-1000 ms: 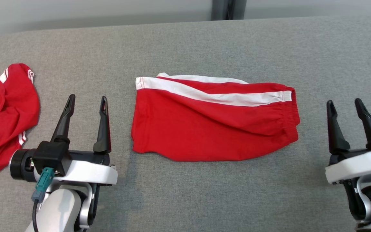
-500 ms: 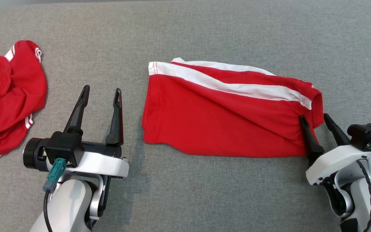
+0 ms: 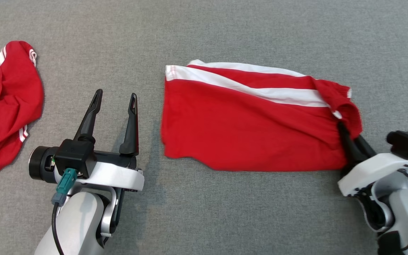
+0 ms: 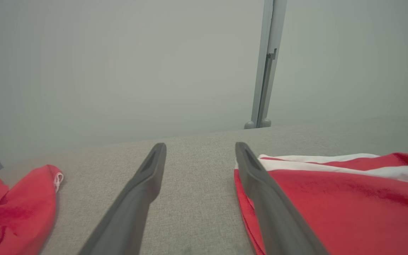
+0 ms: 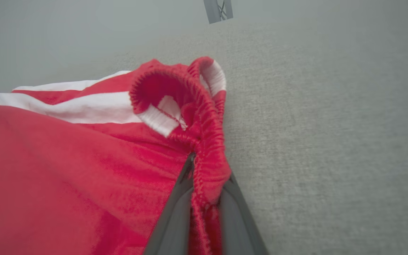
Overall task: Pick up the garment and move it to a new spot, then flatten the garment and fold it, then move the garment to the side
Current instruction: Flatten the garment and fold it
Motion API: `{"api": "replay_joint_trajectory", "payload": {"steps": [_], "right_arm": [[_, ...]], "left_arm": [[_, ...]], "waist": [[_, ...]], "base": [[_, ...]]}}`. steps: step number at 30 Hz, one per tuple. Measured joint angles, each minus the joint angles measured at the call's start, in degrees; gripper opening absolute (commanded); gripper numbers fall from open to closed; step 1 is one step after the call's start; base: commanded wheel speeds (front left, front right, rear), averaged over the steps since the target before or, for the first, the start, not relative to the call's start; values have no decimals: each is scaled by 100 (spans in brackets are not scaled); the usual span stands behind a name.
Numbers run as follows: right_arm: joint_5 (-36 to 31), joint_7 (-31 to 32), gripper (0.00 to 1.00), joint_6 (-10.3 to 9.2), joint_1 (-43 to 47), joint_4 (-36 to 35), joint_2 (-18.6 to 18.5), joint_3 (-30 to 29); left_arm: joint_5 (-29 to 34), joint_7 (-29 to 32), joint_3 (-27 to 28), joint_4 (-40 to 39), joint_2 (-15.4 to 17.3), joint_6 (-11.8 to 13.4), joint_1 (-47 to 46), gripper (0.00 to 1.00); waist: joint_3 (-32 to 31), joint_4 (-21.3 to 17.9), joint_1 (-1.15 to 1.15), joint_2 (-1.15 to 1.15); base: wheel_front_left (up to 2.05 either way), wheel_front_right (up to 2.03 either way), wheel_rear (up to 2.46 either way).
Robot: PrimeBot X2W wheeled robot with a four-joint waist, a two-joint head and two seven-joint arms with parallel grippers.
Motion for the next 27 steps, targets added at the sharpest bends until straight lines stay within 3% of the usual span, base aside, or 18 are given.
{"api": "replay_joint_trajectory", "payload": {"steps": [11,16,23,27], "right_arm": [[236,-220,0,-15,450,78,-636,-936],[564,-25,0,-16,415,-280,-414,-923],[884,403,0,-18,102,-1506,-122,-271],[880,524,0,-18,-150,-1826,110,63]], "left_arm": [[18,-5,31,66,0,-52,18,100],[18,-5,32,88,30,-57,49,100],[15,20,-34,113,41,-87,52,100],[4,53,-48,112,41,-96,52,100]], "waist": [[-167,-183,0,0],[-234,-290,0,0],[-331,-324,0,0],[-334,-288,0,0]], "base": [[0,0,0],[0,0,0],[0,0,0],[0,0,0]]}}
